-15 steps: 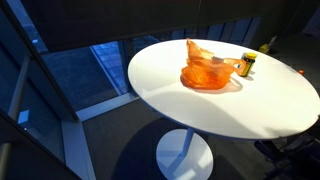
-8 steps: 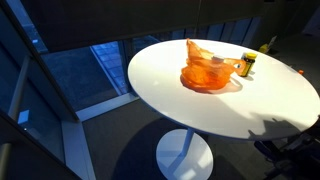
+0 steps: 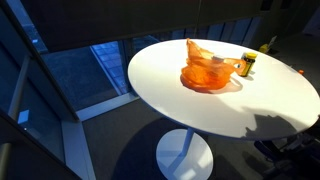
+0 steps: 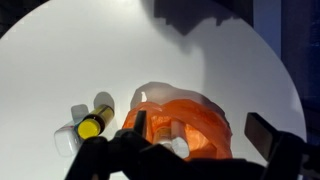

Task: Pick up the yellow medicine bottle and put it in the orange plastic

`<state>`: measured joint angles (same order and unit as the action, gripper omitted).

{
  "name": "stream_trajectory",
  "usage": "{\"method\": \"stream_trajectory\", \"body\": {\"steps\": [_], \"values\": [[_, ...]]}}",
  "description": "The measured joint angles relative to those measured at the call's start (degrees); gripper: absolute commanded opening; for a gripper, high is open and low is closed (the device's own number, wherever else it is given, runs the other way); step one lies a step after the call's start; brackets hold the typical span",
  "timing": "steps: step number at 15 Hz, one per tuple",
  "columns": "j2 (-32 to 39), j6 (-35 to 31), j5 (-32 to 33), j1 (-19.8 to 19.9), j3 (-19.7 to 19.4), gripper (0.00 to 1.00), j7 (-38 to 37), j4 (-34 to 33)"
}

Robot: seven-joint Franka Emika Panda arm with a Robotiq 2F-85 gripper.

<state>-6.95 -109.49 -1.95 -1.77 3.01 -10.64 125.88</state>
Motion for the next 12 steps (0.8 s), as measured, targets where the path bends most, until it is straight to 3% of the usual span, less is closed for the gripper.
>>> {"method": "stream_trajectory", "body": {"steps": [12], "values": [[0.31,-1.91,0.04,0.37,-0.31,1.00,-1.50,0.08]]}}
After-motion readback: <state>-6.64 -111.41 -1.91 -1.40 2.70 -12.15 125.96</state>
